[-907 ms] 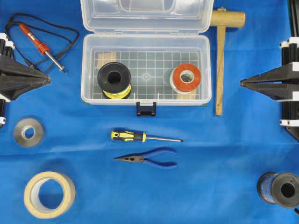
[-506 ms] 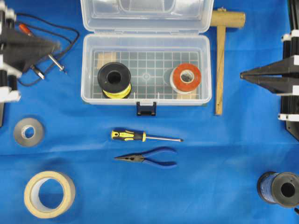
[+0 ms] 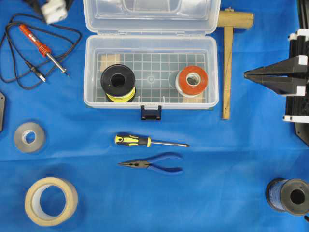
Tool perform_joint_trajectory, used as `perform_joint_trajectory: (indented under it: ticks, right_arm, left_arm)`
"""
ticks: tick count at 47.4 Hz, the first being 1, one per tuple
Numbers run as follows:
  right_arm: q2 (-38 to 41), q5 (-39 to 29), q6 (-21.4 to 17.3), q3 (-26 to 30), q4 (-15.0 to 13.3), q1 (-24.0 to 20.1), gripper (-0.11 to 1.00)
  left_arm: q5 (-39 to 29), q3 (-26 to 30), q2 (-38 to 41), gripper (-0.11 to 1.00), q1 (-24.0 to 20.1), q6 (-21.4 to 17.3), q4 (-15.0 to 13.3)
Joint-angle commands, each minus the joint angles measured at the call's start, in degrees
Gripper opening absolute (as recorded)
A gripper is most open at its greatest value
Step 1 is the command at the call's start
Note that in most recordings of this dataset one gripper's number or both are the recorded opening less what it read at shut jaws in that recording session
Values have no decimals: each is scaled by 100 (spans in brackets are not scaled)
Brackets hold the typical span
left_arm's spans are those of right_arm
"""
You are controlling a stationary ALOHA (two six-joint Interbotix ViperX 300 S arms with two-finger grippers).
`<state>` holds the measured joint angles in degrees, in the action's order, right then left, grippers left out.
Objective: Close the tool box with the left arm.
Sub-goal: 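Raise the left gripper and move it over the open clear lid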
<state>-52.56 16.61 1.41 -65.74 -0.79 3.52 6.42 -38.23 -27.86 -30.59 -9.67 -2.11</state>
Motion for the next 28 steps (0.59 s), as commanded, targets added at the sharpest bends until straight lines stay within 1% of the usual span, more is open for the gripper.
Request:
perform_joint_trajectory:
  ticks: [1,8,12,16,23,28]
  right_arm:
    - [53,26,0,88,0,35,0]
    - [132,26,0,70,-9,53,0]
    - [176,18,0,62,-9,62,0]
    - [229,9,-9,53,0,62,0]
    - [264,9,-9,35,0,62,0]
    - [281,9,-9,26,0,70,0]
  left_arm:
    - [-255,492,422,88,-185,-44,-18]
    - [-694,1090,1099,89,-457,-167,-18]
    - [-993,1424,1529,90,-527,-290,-9]
    - [-1248,1705,1890,91,-589,-308,9]
    - [-1503,2092,2470,91,-773,-308,18]
    - [-1661,2224,2751,91,-809,-308,26]
